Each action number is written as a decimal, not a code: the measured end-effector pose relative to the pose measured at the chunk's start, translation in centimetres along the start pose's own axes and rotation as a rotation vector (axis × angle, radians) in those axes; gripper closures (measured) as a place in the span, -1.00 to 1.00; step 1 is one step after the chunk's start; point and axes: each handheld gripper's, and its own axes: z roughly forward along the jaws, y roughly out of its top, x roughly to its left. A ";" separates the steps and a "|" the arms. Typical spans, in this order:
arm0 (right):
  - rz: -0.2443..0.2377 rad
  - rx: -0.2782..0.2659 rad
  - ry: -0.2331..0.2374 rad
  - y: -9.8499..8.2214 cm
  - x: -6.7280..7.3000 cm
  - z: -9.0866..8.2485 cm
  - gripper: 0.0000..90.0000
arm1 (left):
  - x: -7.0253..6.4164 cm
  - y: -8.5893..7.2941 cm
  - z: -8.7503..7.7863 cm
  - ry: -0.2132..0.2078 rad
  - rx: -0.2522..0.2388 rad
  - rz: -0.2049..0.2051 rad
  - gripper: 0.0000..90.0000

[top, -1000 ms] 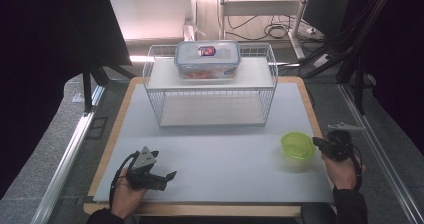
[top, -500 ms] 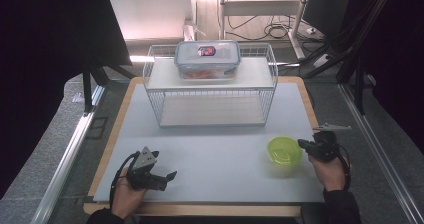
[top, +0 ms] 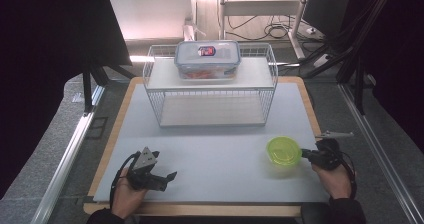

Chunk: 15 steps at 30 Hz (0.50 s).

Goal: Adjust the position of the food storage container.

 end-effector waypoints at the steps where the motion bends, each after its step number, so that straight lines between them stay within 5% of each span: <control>1: 0.001 0.003 0.002 0.0 0.2 0.0 1.00 | 0.0 0.0 0.0 0.000 0.000 -0.002 -0.88; 15: -0.044 0.059 0.055 0.1 2.3 1.7 1.00 | -0.1 0.0 0.1 0.002 0.006 0.004 -0.88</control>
